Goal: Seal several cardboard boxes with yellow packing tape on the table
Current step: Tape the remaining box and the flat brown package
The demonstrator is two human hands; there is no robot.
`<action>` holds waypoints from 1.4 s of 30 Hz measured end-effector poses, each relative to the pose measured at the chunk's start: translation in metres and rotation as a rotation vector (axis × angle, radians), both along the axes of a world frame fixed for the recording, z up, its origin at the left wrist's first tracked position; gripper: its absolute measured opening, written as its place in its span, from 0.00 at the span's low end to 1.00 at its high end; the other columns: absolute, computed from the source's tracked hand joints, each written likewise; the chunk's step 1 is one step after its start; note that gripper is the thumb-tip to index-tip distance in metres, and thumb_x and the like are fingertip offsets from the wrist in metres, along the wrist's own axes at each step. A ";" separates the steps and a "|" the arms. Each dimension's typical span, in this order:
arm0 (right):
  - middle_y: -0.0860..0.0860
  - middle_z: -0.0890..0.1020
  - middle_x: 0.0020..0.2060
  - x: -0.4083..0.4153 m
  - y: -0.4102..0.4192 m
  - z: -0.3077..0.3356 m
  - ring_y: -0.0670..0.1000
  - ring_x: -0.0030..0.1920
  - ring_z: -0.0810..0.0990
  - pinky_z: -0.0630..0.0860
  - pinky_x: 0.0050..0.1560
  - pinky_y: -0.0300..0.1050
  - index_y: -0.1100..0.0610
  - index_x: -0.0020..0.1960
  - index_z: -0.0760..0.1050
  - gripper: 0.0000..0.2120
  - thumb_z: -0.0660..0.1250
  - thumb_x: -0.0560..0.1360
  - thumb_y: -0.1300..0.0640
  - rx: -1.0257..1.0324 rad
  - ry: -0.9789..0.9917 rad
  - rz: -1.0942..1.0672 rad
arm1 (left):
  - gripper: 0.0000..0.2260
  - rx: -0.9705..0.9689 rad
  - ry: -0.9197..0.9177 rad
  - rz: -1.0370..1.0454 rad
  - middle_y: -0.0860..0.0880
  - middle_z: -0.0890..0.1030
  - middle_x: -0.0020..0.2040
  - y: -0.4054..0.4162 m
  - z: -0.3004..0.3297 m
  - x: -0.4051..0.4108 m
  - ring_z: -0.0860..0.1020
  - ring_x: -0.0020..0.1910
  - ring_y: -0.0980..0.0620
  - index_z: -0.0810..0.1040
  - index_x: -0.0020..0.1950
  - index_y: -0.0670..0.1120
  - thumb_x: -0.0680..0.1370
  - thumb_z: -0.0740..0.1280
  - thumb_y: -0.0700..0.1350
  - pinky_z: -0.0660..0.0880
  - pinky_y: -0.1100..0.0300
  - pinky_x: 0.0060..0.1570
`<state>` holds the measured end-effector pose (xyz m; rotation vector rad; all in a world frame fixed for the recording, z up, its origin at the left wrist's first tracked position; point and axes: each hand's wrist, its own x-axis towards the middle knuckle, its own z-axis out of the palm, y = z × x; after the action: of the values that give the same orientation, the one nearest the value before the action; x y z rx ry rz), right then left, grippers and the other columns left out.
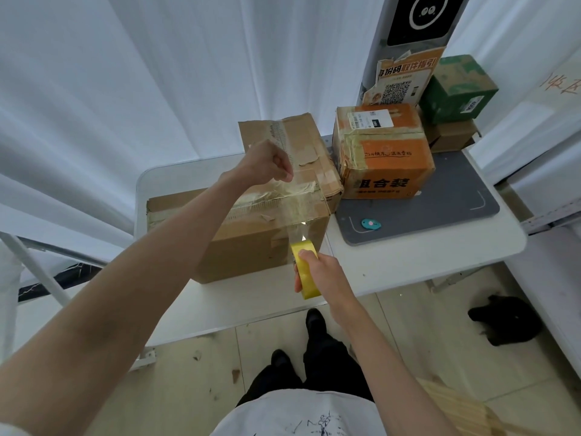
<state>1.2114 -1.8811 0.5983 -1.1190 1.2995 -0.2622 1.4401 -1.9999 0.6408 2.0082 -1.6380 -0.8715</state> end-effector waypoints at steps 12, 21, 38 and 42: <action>0.58 0.86 0.38 0.003 -0.006 0.001 0.50 0.36 0.82 0.79 0.48 0.48 0.62 0.50 0.80 0.18 0.59 0.83 0.49 0.017 0.013 0.011 | 0.05 0.022 0.029 -0.009 0.37 0.85 0.42 -0.008 -0.009 0.005 0.78 0.34 0.58 0.86 0.43 0.39 0.69 0.79 0.34 0.72 0.74 0.36; 0.59 0.85 0.36 0.001 -0.007 0.007 0.52 0.32 0.82 0.81 0.48 0.52 0.64 0.47 0.80 0.17 0.61 0.81 0.51 0.025 0.000 -0.022 | 0.05 0.062 0.069 -0.050 0.39 0.85 0.43 -0.006 0.009 0.009 0.79 0.38 0.53 0.87 0.43 0.43 0.70 0.79 0.38 0.76 0.59 0.41; 0.57 0.85 0.37 -0.004 -0.004 0.012 0.48 0.31 0.82 0.78 0.39 0.42 0.61 0.46 0.79 0.17 0.60 0.82 0.50 -0.034 0.028 -0.032 | 0.05 0.030 0.083 -0.088 0.36 0.85 0.43 -0.011 0.016 0.000 0.78 0.38 0.52 0.86 0.44 0.42 0.70 0.78 0.37 0.74 0.65 0.37; 0.58 0.86 0.37 -0.003 -0.007 0.008 0.50 0.32 0.82 0.79 0.44 0.47 0.62 0.47 0.80 0.17 0.60 0.82 0.50 -0.016 0.025 -0.033 | 0.05 0.037 0.077 -0.082 0.36 0.85 0.42 -0.014 0.010 0.001 0.77 0.35 0.54 0.86 0.43 0.43 0.70 0.79 0.36 0.74 0.59 0.40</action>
<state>1.2084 -1.8878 0.6059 -1.1186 1.3408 -0.2843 1.4416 -2.0136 0.6513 1.9189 -1.6831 -1.0021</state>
